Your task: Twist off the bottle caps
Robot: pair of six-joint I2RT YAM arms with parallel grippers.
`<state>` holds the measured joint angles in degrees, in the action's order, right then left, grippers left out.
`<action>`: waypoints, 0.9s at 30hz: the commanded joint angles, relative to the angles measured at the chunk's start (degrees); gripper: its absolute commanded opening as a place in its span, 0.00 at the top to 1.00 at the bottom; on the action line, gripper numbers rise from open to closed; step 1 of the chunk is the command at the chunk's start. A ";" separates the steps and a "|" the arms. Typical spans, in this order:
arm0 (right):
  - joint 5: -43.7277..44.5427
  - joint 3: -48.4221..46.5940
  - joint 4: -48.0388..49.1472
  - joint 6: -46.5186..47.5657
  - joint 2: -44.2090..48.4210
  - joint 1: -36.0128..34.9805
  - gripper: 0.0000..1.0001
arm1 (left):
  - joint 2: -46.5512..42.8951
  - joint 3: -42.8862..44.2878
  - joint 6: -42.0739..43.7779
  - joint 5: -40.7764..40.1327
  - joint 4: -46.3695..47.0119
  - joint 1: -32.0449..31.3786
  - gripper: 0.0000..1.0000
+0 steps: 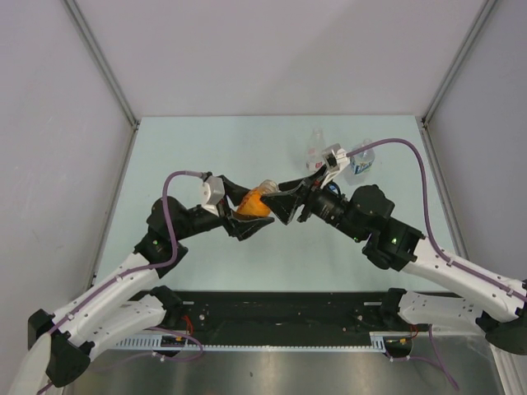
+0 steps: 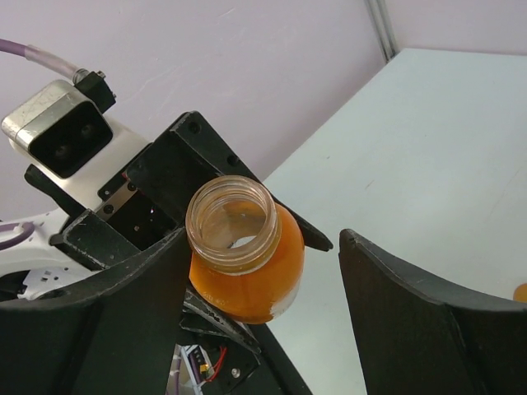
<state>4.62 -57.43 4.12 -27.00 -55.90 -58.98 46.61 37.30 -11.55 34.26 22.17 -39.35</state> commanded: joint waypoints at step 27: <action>-0.75 -1.63 0.10 3.27 -0.27 -0.61 1.00 | 2.87 6.73 2.59 -0.15 -6.52 -4.15 0.63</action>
<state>3.22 -57.47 4.84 -25.19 -57.34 -59.55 49.15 39.99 -10.52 34.22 15.94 -42.70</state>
